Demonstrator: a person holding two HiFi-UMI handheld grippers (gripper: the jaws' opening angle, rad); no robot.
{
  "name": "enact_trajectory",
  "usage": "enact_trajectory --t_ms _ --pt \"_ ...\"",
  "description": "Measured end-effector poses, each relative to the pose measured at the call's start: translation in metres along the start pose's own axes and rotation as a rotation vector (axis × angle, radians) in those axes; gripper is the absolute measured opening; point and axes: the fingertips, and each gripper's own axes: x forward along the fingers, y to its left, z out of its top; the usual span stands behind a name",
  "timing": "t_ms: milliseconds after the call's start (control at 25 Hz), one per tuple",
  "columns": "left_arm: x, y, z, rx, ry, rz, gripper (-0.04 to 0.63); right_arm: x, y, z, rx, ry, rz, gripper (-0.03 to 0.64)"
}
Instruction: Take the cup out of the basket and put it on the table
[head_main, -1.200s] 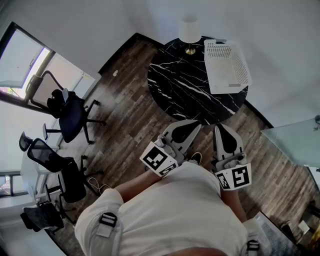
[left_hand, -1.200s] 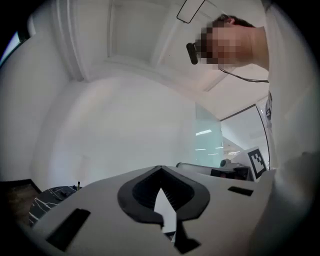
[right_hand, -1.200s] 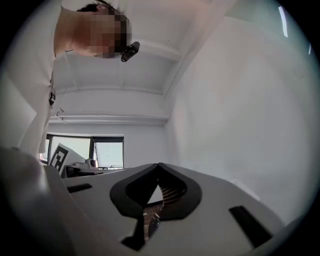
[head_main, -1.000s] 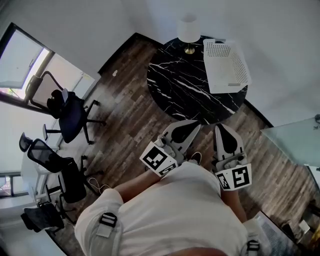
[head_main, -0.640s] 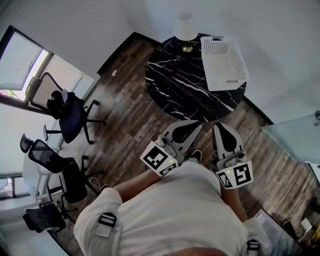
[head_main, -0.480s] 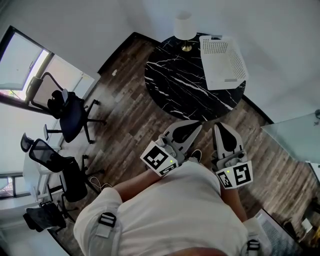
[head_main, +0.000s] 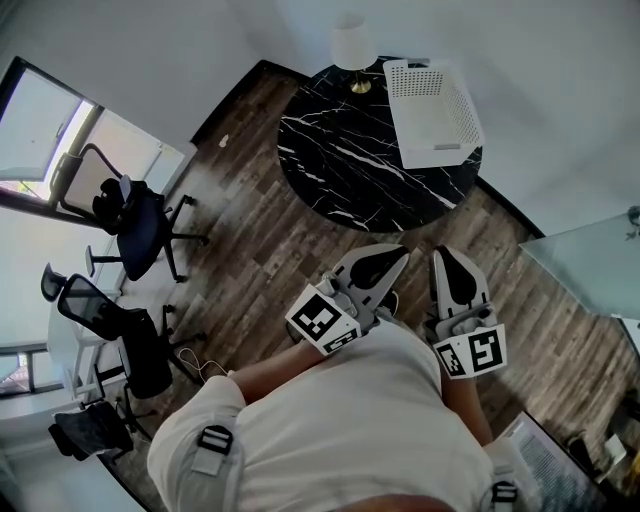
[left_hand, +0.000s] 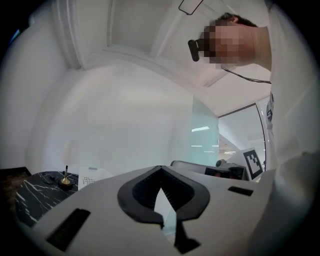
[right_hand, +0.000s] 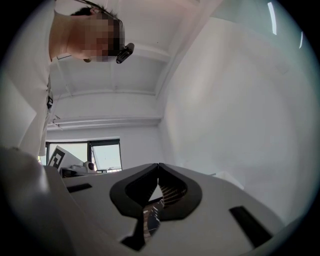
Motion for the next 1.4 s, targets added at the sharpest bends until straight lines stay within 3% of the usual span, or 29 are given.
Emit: enact_trajectory --t_ms 360,680,1040,1400 --pt "0.008 0.002 -0.006 0.009 0.021 0.028 0.005 -0.001 -0.014 -0.005 0.024 0.003 -0.001 0.008" --pt "0.021 0.046 -0.009 -0.013 0.032 0.041 0.005 0.040 -0.024 -0.018 0.023 0.031 0.013 0.008" --pt "0.052 0.156 0.019 -0.033 -0.006 0.051 0.005 0.156 -0.047 -0.023 -0.011 0.075 0.038 0.008" --pt "0.065 0.271 0.062 -0.042 -0.013 0.036 0.005 0.267 -0.057 -0.022 -0.042 0.093 0.008 0.008"
